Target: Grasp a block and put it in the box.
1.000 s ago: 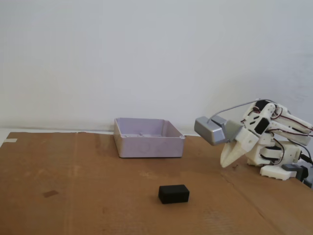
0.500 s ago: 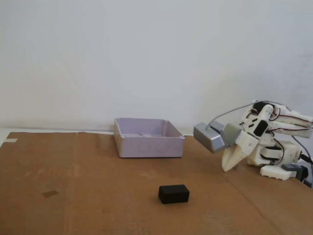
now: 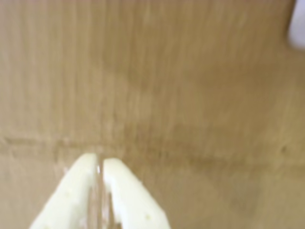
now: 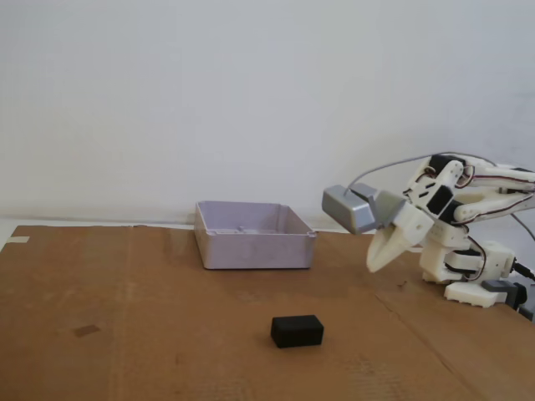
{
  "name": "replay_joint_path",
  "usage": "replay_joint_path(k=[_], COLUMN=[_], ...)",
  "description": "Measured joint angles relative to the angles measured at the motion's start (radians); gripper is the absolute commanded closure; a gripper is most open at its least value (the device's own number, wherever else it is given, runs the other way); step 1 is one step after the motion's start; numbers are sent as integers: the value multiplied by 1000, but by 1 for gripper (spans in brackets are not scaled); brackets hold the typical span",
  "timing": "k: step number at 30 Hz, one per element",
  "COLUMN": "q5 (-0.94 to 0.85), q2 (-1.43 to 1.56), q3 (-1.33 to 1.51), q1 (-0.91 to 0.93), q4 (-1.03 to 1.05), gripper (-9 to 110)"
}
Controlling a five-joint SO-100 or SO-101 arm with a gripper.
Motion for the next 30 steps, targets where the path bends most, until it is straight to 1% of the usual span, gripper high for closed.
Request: replay_joint_path(k=[10,17,24,27,30], q5=[2,2,2,-5,2], q2=[-123,-301,-522,-614,-692], q3=[-9,-115,-290,-353,-382], q1=[0,-66,-115,-123,-123], q4=[-296,-337,-342,-388,-477], gripper=[102,102,102,102,102])
